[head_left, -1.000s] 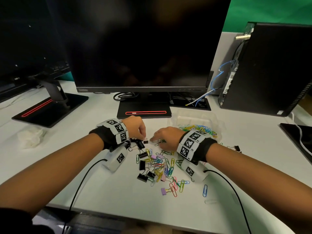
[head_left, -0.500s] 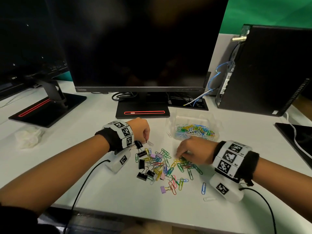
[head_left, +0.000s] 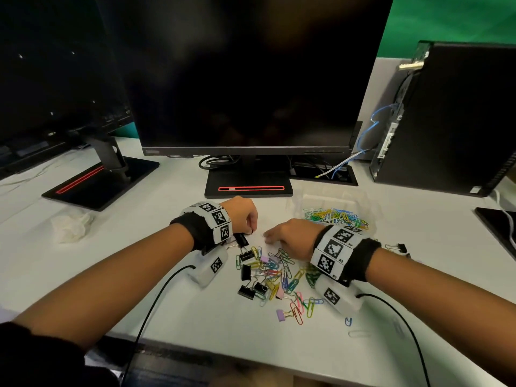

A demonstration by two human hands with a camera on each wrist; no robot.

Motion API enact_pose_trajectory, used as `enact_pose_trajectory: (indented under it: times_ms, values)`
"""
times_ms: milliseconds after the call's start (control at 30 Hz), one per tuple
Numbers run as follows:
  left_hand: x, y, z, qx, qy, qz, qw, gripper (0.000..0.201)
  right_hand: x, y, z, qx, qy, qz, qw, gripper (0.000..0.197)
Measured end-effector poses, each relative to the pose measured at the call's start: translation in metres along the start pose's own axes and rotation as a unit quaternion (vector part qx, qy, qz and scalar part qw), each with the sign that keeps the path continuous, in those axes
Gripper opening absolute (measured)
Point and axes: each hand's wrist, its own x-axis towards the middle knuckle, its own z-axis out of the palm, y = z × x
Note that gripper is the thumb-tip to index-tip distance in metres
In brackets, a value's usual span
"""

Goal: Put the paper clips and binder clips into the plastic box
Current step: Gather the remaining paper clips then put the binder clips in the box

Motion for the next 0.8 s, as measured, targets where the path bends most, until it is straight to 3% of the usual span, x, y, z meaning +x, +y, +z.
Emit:
enact_pose_trajectory:
  times_ms: [133, 300, 467, 600, 800]
  values:
    - [0.002, 0.003, 0.002, 0.021, 0.003, 0.002, 1.0, 0.023, -0.023, 0.021, 0.002, 0.007, 0.001, 0.05, 0.999, 0.039]
    - [0.014, 0.022, 0.004, 0.04, 0.021, 0.046, 0.998, 0.038, -0.066, 0.026, 0.006, 0.052, 0.017, 0.014, 0.998, 0.036]
    - [0.028, 0.046, 0.013, 0.068, -0.04, 0.058, 0.995, 0.055, -0.08, 0.032, 0.005, 0.081, 0.027, 0.033, 0.996, 0.038]
    - [0.027, 0.056, 0.017, 0.117, -0.103, 0.048, 0.987, 0.05, -0.079, 0.034, 0.005, 0.063, 0.003, 0.079, 0.995, 0.043]
    - [-0.008, 0.079, 0.025, 0.135, -0.109, 0.12, 0.978, 0.045, -0.08, 0.028, 0.004, 0.067, -0.033, 0.094, 0.993, 0.049]
